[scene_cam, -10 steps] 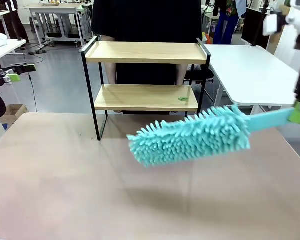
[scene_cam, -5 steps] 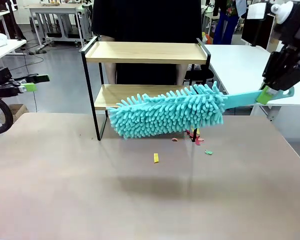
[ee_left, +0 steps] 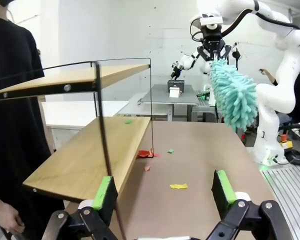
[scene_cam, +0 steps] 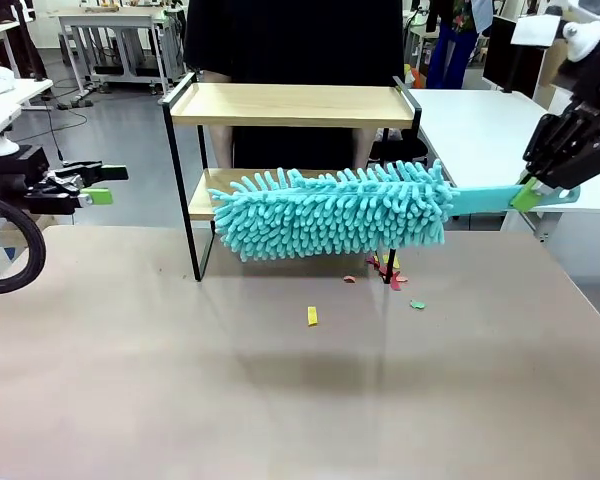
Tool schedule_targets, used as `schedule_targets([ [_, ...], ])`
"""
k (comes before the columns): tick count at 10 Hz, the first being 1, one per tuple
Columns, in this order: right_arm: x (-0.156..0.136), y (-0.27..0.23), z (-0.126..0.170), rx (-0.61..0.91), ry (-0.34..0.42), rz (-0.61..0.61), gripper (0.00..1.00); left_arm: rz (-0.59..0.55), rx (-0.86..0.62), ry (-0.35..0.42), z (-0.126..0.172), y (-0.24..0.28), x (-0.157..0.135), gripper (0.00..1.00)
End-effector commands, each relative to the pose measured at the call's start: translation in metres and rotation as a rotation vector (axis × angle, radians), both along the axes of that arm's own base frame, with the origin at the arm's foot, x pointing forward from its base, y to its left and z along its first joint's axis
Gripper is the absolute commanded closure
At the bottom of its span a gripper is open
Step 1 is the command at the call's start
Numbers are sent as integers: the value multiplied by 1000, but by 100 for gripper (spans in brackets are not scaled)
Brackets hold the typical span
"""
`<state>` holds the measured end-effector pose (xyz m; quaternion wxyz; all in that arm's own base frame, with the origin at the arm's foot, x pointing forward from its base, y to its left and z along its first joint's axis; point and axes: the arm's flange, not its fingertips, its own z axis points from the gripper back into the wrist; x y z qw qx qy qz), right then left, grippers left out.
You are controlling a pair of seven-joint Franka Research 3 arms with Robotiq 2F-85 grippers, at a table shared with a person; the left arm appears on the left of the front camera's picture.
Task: Clean the shelf.
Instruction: Hand the Duster back to the human.
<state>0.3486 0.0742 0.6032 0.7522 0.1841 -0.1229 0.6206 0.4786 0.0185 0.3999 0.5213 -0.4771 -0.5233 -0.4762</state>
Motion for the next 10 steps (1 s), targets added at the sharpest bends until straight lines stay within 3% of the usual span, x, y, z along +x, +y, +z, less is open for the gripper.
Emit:
schedule_targets([
  [1, -1, 4, 2, 0, -5, 7, 87, -3, -35, 3, 7, -8, -12, 0],
  [4, -1, 2, 0, -11, -2, -3, 87, 0, 0, 0, 0, 0, 0, 0],
  [5, 8, 6, -17, 31, 5, 32, 87, -2, -6, 3, 1, -6, -6, 0],
  [7, 11, 9, -36, 89, -45, 34, 87, 26, 59, -4, 18, -24, -37, 0],
  [10, 10, 4, -53, 163, -54, 22, 87, 66, 72, 25, 12, -30, -72, 0],
])
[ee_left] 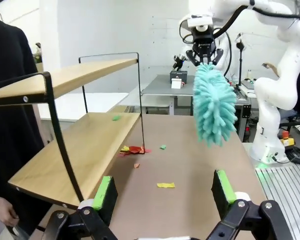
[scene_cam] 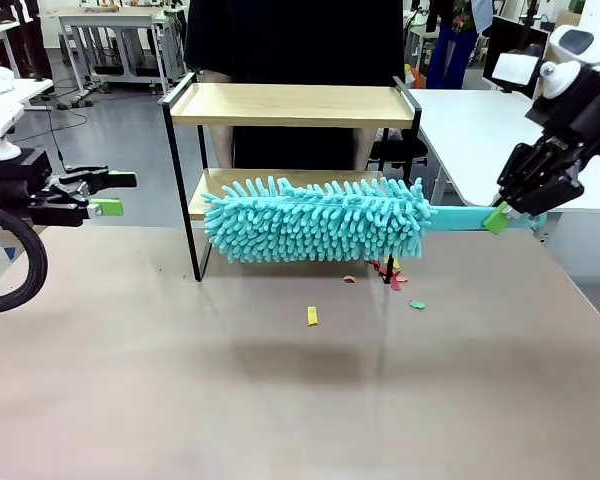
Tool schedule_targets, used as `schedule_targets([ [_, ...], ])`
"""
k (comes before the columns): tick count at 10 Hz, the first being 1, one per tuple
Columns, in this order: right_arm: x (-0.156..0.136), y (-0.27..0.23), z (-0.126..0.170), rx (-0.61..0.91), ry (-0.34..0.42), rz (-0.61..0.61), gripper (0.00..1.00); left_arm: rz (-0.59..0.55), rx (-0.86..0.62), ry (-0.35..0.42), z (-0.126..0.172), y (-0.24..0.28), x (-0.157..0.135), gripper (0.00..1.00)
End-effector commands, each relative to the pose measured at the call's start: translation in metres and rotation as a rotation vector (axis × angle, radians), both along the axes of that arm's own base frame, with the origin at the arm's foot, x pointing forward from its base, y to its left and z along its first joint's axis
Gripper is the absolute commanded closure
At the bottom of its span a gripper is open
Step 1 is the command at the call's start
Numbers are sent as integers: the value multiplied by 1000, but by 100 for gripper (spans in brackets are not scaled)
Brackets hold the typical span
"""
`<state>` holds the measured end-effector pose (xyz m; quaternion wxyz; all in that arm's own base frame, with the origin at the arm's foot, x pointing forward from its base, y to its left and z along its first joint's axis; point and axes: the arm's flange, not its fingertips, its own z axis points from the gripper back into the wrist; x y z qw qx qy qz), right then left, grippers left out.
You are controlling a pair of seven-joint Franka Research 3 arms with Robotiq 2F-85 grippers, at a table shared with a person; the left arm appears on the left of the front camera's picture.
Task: Clean the shelf.
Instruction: Hand the Duster back to the human.
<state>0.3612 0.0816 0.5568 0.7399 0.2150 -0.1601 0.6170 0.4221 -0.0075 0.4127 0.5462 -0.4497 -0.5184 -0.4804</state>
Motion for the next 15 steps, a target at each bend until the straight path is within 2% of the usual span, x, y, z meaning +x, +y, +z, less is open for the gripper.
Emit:
schedule_targets([
  [1, -5, -7, -8, 76, -40, 19, 87, 28, -13, 23, -5, -5, -24, 0],
  [2, -8, -10, -7, 90, -51, 26, 87, 41, -35, 20, -8, -6, -32, 0],
  [3, -7, -12, -7, 85, -59, 56, 87, 5, -55, 29, -9, -8, -38, 0],
  [4, -4, -10, -8, 60, -74, 50, 87, 22, -58, 58, -8, -6, -35, 0],
  [5, -5, -7, -4, 40, -21, 20, 87, 9, -22, 31, -13, -6, -32, 0],
  [8, -5, -7, -4, 40, -21, 20, 87, 9, -28, 41, -15, -6, -34, 0],
  [11, -5, -7, -4, 40, -21, 20, 87, 58, -21, 21, -10, -48, -29, 0],
  [15, -5, -7, -4, 40, -21, 20, 87, 3, -72, 36, -5, -91, -32, 0],
])
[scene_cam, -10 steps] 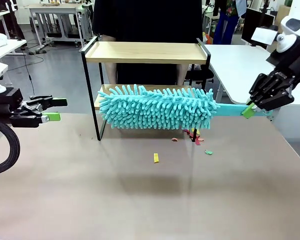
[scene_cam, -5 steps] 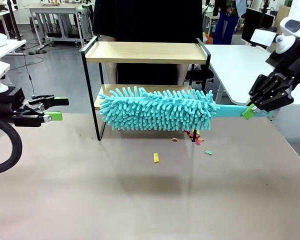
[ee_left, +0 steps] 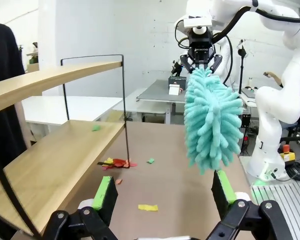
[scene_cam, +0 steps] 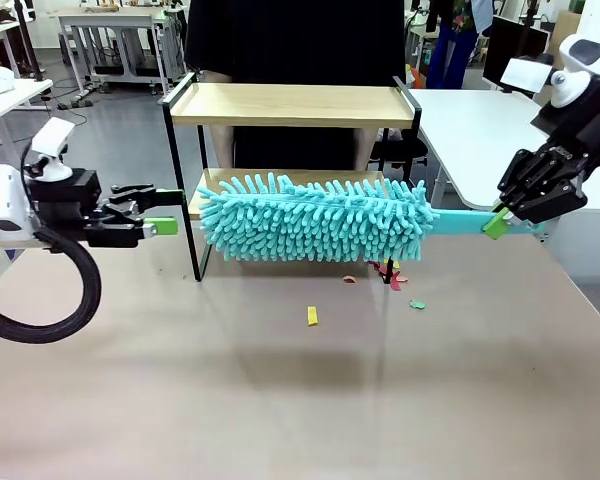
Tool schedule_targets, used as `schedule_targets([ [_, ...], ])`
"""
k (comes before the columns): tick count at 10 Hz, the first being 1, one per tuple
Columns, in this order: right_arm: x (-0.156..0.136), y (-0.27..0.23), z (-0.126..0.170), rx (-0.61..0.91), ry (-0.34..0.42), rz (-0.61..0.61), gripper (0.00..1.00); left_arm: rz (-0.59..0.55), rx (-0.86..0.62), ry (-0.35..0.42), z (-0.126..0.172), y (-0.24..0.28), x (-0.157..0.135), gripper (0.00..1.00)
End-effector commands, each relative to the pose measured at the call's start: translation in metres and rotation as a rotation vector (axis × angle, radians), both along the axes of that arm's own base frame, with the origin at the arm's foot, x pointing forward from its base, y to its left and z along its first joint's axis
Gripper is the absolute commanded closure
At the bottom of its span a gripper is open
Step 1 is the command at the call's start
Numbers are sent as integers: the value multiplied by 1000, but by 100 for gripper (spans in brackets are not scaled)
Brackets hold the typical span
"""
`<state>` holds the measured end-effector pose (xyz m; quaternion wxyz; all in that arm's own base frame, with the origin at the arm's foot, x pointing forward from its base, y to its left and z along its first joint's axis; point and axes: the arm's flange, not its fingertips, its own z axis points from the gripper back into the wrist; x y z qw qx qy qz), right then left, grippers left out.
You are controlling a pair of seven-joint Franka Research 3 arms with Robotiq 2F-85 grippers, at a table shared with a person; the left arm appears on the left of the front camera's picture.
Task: Clean the shelf.
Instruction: Hand the Duster back to the human.
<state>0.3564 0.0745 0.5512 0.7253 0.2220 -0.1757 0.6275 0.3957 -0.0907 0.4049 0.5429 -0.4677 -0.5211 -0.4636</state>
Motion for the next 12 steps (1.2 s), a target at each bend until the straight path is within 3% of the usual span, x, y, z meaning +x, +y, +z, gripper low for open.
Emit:
schedule_targets([
  [1, 0, 0, 2, 8, 3, -9, 87, -25, -45, 11, 6, -16, -6, 0],
  [6, 0, 0, 2, 8, 3, -9, 87, -122, -58, 37, 12, -44, -18, 0],
  [12, 0, 0, 2, 8, 3, -9, 87, -151, -25, 52, 7, -88, -25, 0],
])
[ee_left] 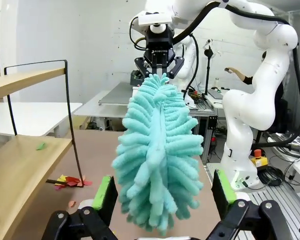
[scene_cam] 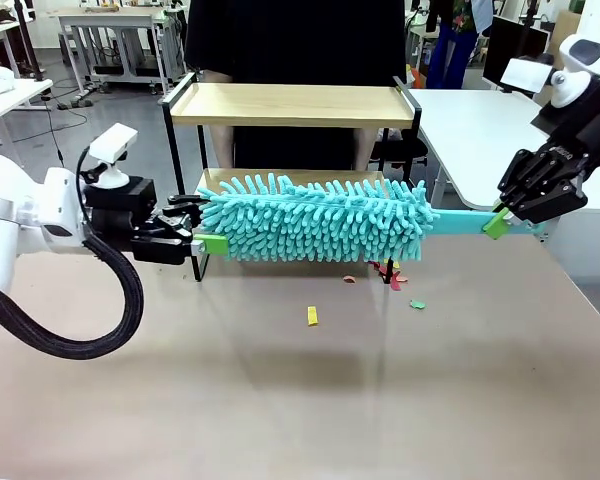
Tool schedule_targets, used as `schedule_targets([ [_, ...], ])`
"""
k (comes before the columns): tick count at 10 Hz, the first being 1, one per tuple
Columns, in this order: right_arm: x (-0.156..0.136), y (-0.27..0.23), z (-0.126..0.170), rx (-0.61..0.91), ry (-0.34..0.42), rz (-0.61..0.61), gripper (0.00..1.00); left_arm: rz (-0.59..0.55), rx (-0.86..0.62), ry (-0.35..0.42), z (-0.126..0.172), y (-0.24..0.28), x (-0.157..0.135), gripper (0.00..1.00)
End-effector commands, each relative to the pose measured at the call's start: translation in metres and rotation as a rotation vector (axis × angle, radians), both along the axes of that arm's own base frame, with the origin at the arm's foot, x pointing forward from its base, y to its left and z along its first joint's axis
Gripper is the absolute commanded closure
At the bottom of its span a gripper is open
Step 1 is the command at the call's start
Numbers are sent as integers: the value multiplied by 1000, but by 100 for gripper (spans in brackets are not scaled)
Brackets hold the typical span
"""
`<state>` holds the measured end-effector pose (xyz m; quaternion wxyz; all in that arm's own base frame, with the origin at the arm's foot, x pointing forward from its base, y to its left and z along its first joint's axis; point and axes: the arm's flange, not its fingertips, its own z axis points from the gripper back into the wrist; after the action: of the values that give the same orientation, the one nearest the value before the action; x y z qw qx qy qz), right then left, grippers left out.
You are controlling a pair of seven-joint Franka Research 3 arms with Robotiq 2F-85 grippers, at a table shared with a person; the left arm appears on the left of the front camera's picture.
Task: Clean the shelf.
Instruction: Hand the Duster back to the human.
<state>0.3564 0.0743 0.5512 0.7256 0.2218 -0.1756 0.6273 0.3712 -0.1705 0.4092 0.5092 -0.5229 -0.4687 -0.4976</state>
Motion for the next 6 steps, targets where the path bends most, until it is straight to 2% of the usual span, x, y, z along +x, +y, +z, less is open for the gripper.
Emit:
schedule_targets([
  [1, 0, 1, 2, 8, 2, -8, 87, 23, -17, 21, 3, -15, -1, 0],
  [6, 0, 1, 2, 8, 2, -8, 87, 16, -32, 22, 10, -35, -1, 0],
])
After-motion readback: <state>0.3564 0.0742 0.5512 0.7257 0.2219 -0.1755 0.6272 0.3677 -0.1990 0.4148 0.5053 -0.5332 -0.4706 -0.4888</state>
